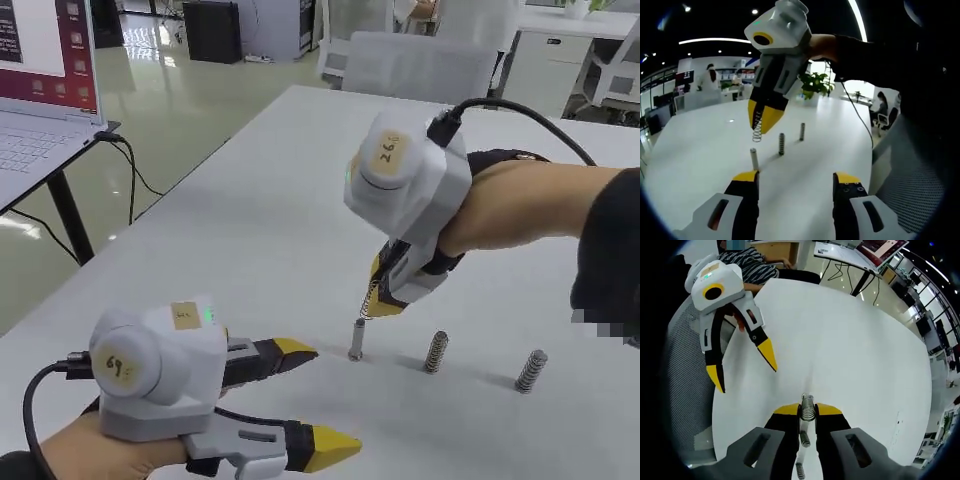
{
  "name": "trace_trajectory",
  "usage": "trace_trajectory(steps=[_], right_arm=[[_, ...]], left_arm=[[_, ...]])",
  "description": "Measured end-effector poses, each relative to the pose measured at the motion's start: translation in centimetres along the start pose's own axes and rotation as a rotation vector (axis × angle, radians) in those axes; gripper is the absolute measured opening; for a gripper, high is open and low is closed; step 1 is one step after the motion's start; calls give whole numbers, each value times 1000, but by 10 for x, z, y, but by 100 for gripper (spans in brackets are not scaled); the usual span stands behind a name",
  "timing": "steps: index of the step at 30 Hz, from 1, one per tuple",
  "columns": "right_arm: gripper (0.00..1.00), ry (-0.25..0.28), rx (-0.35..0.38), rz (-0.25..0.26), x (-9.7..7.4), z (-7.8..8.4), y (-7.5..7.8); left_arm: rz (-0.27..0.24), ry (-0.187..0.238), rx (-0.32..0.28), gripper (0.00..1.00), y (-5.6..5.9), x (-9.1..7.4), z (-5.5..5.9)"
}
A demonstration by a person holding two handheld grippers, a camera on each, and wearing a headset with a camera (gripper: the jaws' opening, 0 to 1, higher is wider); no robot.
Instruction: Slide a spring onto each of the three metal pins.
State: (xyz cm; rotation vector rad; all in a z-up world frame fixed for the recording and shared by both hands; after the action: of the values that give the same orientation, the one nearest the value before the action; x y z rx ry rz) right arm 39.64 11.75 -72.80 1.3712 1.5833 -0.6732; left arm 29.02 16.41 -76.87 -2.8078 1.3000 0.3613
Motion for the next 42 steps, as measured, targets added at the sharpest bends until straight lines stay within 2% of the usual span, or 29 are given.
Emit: trace_trajectory(steps=[13, 28, 42], right_arm=[[8, -10, 20, -16, 11, 3, 11], [8, -24, 31, -29, 19, 6, 12], [8, -46, 47, -53, 35, 10, 13]], left_arm=[[-4, 1, -5, 56, -2, 1, -1], [-3, 4, -6, 55, -3, 3, -2], [-9, 8, -7, 54, -4, 2, -2]])
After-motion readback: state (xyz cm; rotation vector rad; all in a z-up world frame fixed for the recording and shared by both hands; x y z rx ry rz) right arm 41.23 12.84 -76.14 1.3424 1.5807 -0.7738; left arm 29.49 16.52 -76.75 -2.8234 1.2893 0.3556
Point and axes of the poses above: the centre of the closed fingertips' face, and the gripper's own axes: x roughly forward along the fingers, y roughly to its right, z roughly out of its underside, the point moved 5 cm from there along -x, roughly backward along the fingers, and after that the axes turned 7 degrees about y, right-handed, at the moved point
